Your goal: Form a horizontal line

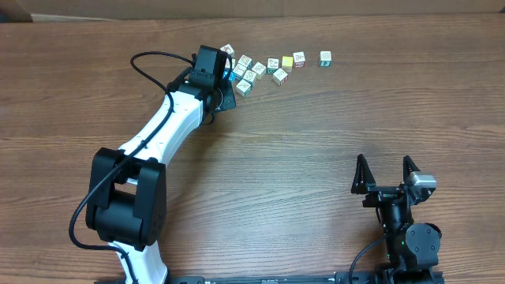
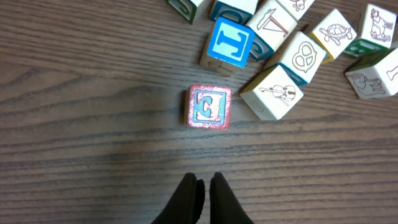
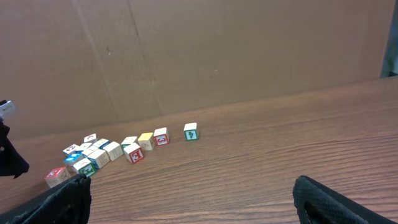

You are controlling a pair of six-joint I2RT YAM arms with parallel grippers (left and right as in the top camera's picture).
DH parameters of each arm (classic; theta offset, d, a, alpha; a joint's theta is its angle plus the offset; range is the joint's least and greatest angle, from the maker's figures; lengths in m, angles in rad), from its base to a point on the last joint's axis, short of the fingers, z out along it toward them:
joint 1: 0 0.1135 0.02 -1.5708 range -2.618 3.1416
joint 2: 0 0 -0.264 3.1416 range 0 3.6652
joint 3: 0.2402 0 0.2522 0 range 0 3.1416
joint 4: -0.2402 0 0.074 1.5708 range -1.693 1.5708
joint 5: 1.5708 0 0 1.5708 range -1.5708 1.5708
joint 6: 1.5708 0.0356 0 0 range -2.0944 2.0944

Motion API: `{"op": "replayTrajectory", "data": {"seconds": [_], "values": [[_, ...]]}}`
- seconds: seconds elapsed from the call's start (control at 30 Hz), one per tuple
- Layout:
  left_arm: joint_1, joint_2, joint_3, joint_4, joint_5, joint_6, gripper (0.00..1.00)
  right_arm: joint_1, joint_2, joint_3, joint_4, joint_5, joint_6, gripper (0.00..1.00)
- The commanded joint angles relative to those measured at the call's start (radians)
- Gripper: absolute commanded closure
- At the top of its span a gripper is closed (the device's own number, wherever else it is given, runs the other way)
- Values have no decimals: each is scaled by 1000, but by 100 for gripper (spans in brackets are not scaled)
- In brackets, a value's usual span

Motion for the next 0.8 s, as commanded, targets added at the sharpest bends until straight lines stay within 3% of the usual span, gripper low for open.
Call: {"op": "replayTrajectory", "data": {"seconds": [0.0,0.07,0.2,0.47,0.77], "values": [[-4,9,-4,4,0,-40,90,-3,-10,-14,4,-1,-5,0],[-4,9,-4,14,-36,-41,96,-3,-10,-14,4,-1,-5,0],[-4,9,-5,54,-51,-26,96,-3,-10,-14,4,-1,-5,0],[-3,9,-72,233,-51,149,96,-3,-10,-14,4,-1,-5,0],[13,21,-77,275,-30,150,96,-3,-10,-14,4,-1,-5,0]]}}
